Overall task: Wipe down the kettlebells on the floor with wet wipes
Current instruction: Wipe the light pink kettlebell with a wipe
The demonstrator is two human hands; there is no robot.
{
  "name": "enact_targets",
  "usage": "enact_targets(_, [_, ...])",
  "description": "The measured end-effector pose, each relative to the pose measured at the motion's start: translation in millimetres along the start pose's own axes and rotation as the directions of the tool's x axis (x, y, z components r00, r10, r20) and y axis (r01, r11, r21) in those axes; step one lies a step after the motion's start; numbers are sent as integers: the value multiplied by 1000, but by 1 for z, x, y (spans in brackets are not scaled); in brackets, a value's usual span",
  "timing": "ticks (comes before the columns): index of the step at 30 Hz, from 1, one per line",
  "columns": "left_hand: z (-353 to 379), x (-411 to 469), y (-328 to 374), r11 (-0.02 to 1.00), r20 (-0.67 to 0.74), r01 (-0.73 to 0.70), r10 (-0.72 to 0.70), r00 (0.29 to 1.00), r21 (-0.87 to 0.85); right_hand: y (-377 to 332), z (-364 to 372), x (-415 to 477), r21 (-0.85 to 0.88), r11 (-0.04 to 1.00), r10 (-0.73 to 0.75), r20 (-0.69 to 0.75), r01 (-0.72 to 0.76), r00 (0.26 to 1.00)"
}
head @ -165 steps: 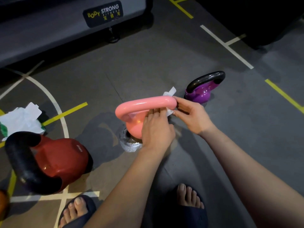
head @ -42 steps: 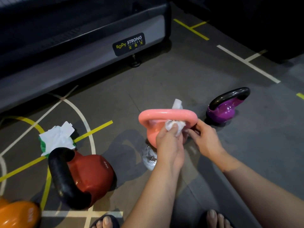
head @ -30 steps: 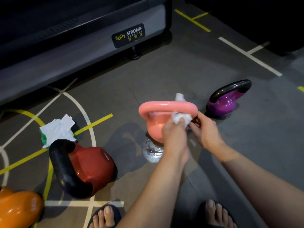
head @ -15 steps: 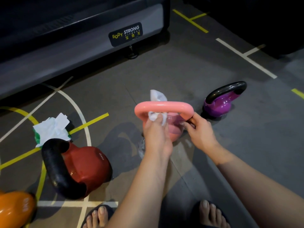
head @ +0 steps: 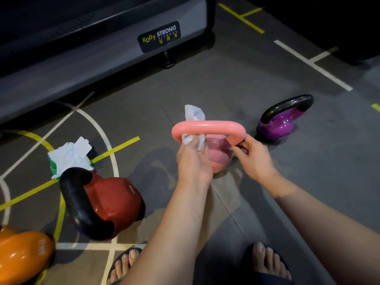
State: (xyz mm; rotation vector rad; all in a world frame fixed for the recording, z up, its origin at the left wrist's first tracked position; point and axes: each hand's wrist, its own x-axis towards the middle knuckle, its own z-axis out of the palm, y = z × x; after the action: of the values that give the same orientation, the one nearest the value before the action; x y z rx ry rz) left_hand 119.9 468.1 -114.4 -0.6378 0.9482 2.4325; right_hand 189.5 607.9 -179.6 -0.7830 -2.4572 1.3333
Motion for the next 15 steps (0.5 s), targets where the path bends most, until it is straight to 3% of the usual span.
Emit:
enact_targets(5, [11, -18, -29, 959, 88, 44, -71, 994, 278, -1, -2, -1, 1, 1000, -7, 15, 7, 1000])
enact_targets(8, [8, -12, -10, 989, 91, 134, -139, 986, 61, -3, -2, -1, -7, 1000, 4, 10, -4, 1000])
enact_targets(11, [-8, -2, 19, 969, -10, 133, -138, 990, -207, -8, -2, 0, 34, 999, 39, 30, -40, 999])
enact_targets(15, [-17, -10, 29, 949, -70, 142, -168, 983, -280, -23, -5, -3, -12, 997, 79, 19, -79, 997])
